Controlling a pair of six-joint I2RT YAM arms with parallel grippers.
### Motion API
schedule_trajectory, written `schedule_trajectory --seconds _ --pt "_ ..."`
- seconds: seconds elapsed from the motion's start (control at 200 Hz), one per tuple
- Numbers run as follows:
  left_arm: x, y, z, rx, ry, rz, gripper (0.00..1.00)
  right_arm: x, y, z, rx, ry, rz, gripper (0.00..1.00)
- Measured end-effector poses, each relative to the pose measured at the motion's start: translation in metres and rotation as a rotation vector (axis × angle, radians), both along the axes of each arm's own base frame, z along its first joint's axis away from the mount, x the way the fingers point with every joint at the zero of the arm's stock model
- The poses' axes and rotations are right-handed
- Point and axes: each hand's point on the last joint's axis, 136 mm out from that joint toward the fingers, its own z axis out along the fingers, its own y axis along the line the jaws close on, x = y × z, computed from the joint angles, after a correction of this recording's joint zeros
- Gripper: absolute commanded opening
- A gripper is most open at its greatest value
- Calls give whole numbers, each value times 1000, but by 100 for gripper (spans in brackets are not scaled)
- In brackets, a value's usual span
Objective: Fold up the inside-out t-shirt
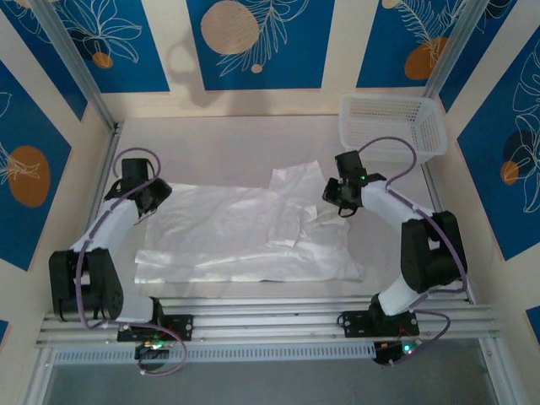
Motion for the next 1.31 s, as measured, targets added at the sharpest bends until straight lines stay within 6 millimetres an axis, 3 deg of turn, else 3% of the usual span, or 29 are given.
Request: schedule_trajectory --seconds 0.07,0.105,0.23,0.35,0.585,0.71,0.835,0.99,1.175,1.305 --pt "4 -20 23 9 -72 -95 48 15 2 -7 -36 21 53 32" --pt "4 -30 31 13 -100 -142 49 21 4 -13 -54 31 79 38" --pt "1 -54 44 28 -146 -267 51 28 3 -38 -135 99 145 43" --pt "-3 -59 45 46 -156 -323 55 31 0 -53 -190 168 173 45" --pt "-8 -60 40 65 -153 -358 66 40 -4 -59 -249 215 168 57" --pt "-9 -60 38 69 -149 -359 67 40 -4 -59 -252 229 169 46" --pt "-10 -55 35 85 -134 -341 67 45 4 -61 -224 225 179 22" --pt "-10 -41 22 134 -72 -284 65 47 12 -59 -210 217 213 6" --pt "2 -5 -8 180 101 -138 59 47 20 -51 -188 196 247 4" --pt "15 27 -41 130 199 -23 59 43 24 -22 -149 118 251 5"
